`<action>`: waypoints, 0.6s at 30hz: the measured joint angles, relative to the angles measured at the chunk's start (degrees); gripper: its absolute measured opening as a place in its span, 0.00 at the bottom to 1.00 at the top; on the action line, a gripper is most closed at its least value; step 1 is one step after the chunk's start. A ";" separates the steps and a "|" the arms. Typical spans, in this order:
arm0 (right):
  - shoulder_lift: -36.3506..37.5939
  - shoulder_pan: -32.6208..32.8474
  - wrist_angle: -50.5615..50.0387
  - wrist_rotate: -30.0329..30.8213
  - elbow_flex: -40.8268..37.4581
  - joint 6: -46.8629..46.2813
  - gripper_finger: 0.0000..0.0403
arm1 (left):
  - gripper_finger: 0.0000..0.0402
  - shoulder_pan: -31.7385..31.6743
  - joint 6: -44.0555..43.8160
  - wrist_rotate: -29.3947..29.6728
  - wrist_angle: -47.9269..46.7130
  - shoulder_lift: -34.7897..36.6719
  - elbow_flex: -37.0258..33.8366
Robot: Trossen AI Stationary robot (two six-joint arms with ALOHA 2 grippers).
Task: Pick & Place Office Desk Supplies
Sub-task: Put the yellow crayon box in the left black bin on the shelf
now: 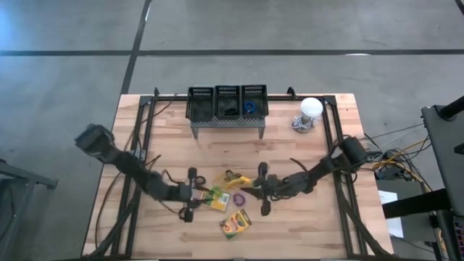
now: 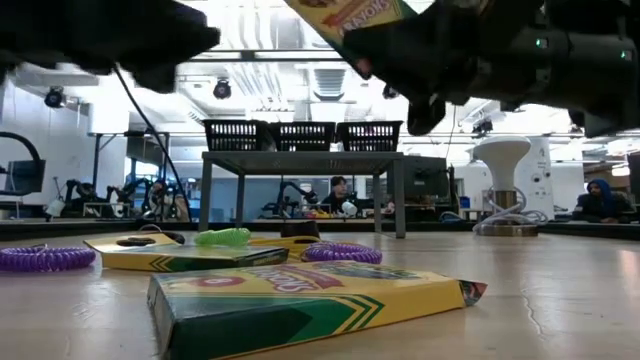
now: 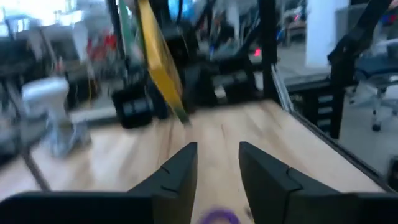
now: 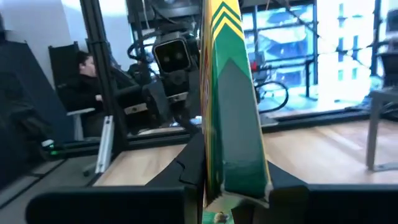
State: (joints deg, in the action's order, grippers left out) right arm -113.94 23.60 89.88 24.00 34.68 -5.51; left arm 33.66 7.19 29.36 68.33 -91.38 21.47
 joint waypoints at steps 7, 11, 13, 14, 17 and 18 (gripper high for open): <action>-2.82 0.04 -0.07 0.23 5.45 4.49 0.08 | 0.48 -10.21 1.45 -8.86 4.92 -6.20 4.74; -1.93 0.04 -0.12 0.23 6.00 6.79 0.08 | 0.61 -10.69 -0.44 -9.95 1.32 -5.37 6.61; -1.52 0.08 -0.03 0.21 5.61 7.31 0.08 | 0.65 -10.29 -0.34 -11.76 1.20 -5.16 7.73; -1.30 0.05 -0.09 0.28 5.58 7.42 0.08 | 0.67 -9.72 0.12 -11.91 0.99 -4.78 7.61; -0.88 0.16 0.08 1.58 5.38 8.09 0.08 | 0.68 -8.29 1.89 -12.09 0.96 -4.25 8.83; -0.95 0.15 0.07 1.50 5.45 8.17 0.08 | 0.68 -7.86 2.48 -11.94 1.06 -3.96 8.75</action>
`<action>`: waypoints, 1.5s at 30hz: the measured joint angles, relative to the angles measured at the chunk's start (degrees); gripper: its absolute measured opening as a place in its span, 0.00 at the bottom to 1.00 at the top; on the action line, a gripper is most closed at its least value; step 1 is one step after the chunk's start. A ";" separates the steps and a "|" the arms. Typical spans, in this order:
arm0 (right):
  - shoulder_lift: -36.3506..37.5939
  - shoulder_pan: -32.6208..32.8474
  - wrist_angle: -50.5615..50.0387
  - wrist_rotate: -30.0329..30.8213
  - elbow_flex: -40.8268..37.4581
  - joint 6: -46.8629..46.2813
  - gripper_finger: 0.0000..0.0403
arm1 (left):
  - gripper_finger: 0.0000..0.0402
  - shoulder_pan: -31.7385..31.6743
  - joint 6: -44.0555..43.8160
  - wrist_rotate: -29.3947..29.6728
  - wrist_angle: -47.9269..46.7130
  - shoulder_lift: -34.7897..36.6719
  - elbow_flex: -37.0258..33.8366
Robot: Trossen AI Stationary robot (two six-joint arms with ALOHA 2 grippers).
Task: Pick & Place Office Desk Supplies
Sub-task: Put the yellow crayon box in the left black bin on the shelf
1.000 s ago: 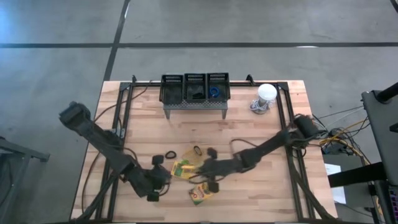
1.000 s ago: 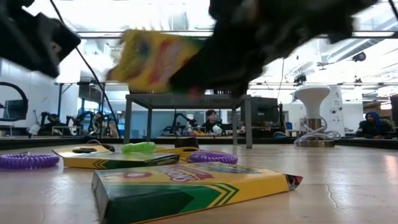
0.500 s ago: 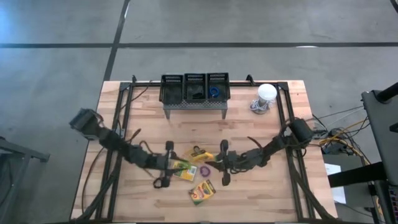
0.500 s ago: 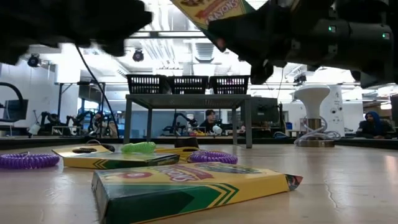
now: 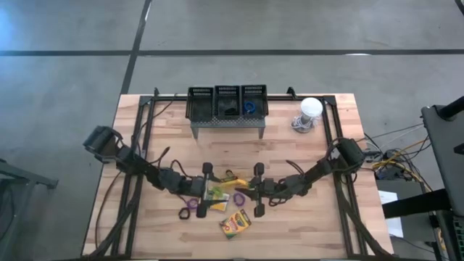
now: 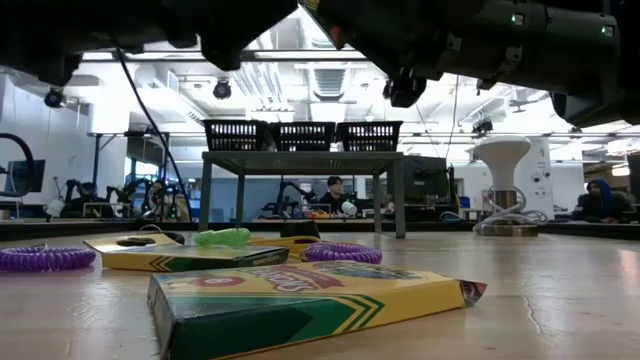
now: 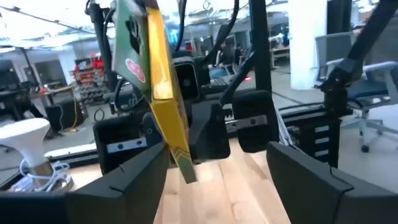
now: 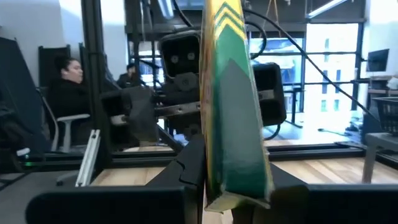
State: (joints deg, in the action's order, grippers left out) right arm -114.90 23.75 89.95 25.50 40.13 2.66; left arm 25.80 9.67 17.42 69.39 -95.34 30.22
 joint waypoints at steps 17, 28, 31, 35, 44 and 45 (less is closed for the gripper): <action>-0.32 -0.09 -1.34 -0.07 0.33 0.09 0.09 | 0.40 0.27 1.08 4.67 -4.72 -0.38 6.85; -0.35 0.00 -2.89 -0.77 0.29 0.13 0.11 | 0.07 0.22 0.59 4.62 -14.55 -0.29 10.90; -0.35 0.00 -3.15 -0.40 0.29 0.17 0.12 | 0.07 0.20 0.40 4.69 -14.63 -0.21 10.77; -0.35 -0.02 -3.85 0.02 0.29 0.28 0.14 | 0.07 0.22 0.40 4.84 -14.93 -0.16 10.75; 1.57 -0.28 -14.53 2.44 0.42 -3.02 0.31 | 0.07 0.80 -1.99 7.97 -21.10 1.63 10.75; 3.09 -0.26 -19.06 4.02 0.36 -4.44 0.34 | 0.07 0.95 -2.03 8.99 -23.00 2.87 10.78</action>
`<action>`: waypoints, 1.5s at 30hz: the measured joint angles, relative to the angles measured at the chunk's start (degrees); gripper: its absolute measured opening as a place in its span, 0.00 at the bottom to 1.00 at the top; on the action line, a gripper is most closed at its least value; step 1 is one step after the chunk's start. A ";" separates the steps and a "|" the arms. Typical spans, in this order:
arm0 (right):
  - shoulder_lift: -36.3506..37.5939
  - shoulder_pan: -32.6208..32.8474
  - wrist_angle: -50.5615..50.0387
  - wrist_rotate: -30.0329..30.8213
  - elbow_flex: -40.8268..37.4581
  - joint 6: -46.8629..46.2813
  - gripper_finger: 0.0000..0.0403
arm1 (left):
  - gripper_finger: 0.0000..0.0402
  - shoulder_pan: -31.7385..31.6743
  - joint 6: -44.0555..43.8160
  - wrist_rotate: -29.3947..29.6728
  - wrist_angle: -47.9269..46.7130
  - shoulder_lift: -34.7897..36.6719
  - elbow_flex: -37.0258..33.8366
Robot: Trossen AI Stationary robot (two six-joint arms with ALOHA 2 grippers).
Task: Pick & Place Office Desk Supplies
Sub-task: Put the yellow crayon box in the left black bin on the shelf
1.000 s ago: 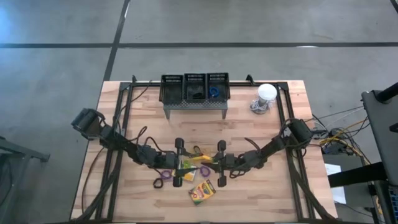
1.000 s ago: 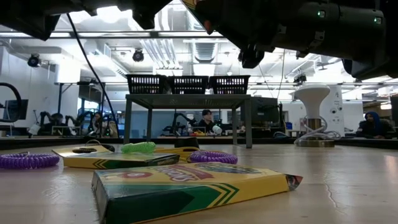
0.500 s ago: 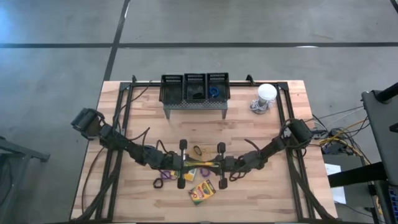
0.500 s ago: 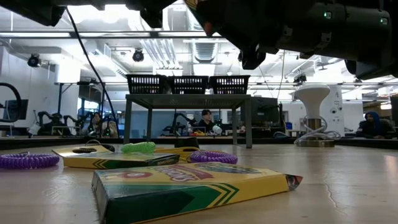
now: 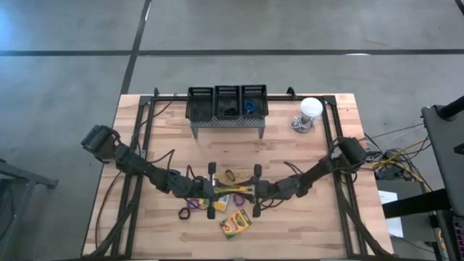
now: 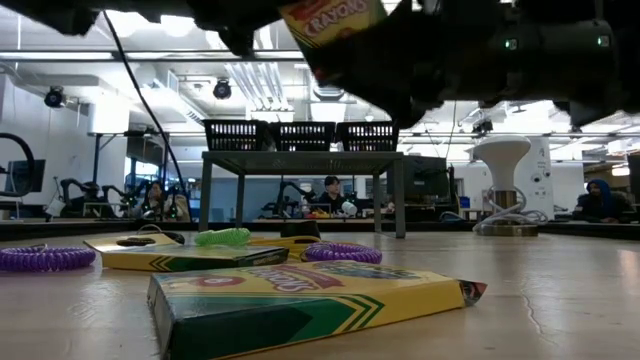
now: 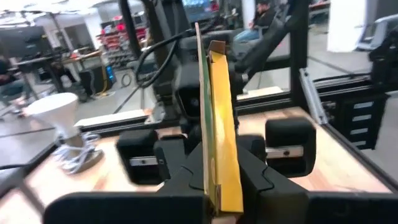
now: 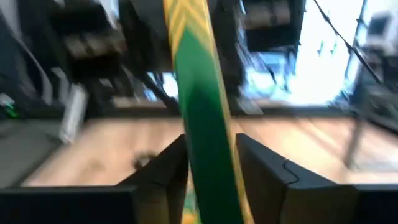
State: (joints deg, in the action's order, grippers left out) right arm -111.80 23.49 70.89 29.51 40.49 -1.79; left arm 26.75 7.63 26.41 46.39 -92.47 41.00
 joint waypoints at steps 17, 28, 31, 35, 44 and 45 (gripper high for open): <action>9.78 0.07 -53.23 10.08 -2.27 -18.47 0.46 | 0.08 -5.67 -11.54 14.91 -76.90 23.73 24.65; 0.93 -0.09 -40.99 15.44 1.05 -6.18 0.44 | 0.08 -51.52 4.40 -25.77 -88.08 25.55 33.66; -0.28 -0.08 -41.68 15.16 2.15 -5.71 0.43 | 0.08 -64.36 7.28 -40.79 -87.47 22.43 31.54; -1.02 0.37 -41.63 14.96 3.13 -5.50 0.42 | 0.08 -73.19 10.30 -50.22 -86.01 18.88 28.61; -1.06 0.52 -41.94 15.02 3.13 -7.16 0.43 | 0.10 -73.58 13.69 -53.64 -84.98 13.08 26.50; -1.06 0.52 -41.94 15.02 3.13 -7.44 0.43 | 0.11 -73.56 13.86 -53.61 -85.00 12.97 26.48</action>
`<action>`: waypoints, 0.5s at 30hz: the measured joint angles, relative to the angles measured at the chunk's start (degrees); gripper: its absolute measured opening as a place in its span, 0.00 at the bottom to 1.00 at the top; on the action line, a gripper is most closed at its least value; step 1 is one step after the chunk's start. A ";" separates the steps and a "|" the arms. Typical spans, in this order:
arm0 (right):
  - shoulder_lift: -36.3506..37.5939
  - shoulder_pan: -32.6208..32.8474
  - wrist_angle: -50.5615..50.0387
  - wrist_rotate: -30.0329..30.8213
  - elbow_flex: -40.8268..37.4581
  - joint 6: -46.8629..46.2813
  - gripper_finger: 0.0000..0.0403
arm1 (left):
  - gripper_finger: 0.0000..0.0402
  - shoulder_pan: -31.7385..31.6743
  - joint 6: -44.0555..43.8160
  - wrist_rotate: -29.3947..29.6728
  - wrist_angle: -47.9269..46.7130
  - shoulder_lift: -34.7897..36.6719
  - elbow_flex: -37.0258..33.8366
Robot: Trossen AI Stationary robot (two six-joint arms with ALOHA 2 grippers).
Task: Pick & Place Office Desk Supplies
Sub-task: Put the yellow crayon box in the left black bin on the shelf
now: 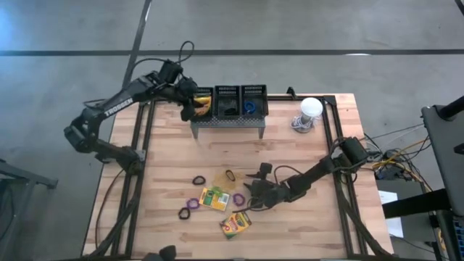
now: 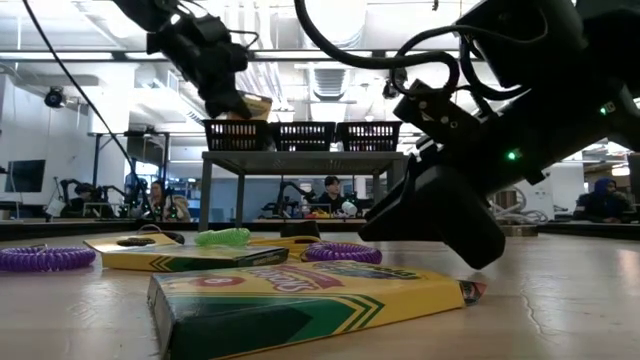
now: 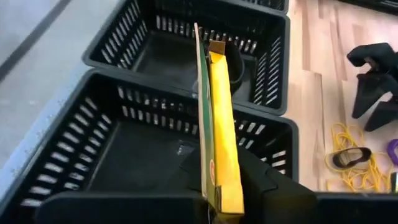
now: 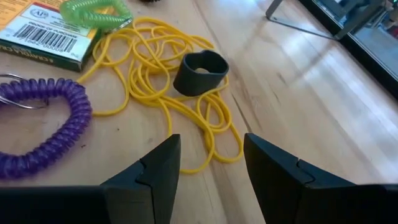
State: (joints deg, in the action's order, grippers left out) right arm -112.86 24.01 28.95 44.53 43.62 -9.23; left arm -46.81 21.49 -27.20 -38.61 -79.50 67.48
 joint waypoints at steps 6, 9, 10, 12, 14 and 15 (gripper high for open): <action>0.00 0.00 0.02 0.02 0.00 -0.20 0.43 | 0.15 0.00 4.79 4.24 3.80 0.83 0.01; 0.00 0.00 0.00 0.00 0.00 -0.37 0.43 | 0.12 -0.01 8.00 5.72 6.68 0.94 0.00; 0.00 0.00 0.00 0.00 -0.02 -0.50 0.43 | 0.11 -0.03 9.38 6.14 7.27 0.92 -0.01; 0.00 0.00 0.01 0.00 -0.03 -0.86 0.43 | 0.10 -0.04 12.73 7.26 8.34 0.92 -0.09; 0.00 0.00 0.02 0.00 -0.09 -0.87 0.43 | 0.10 -0.04 15.35 8.71 9.04 0.92 -0.38; 0.00 0.00 0.02 0.00 -0.09 -0.88 0.43 | 0.11 -0.04 15.98 9.03 9.05 0.89 -0.44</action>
State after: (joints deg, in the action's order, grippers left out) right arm -112.86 24.01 28.97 44.53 43.53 -10.11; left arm -46.85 37.47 -18.17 -29.56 -78.61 67.05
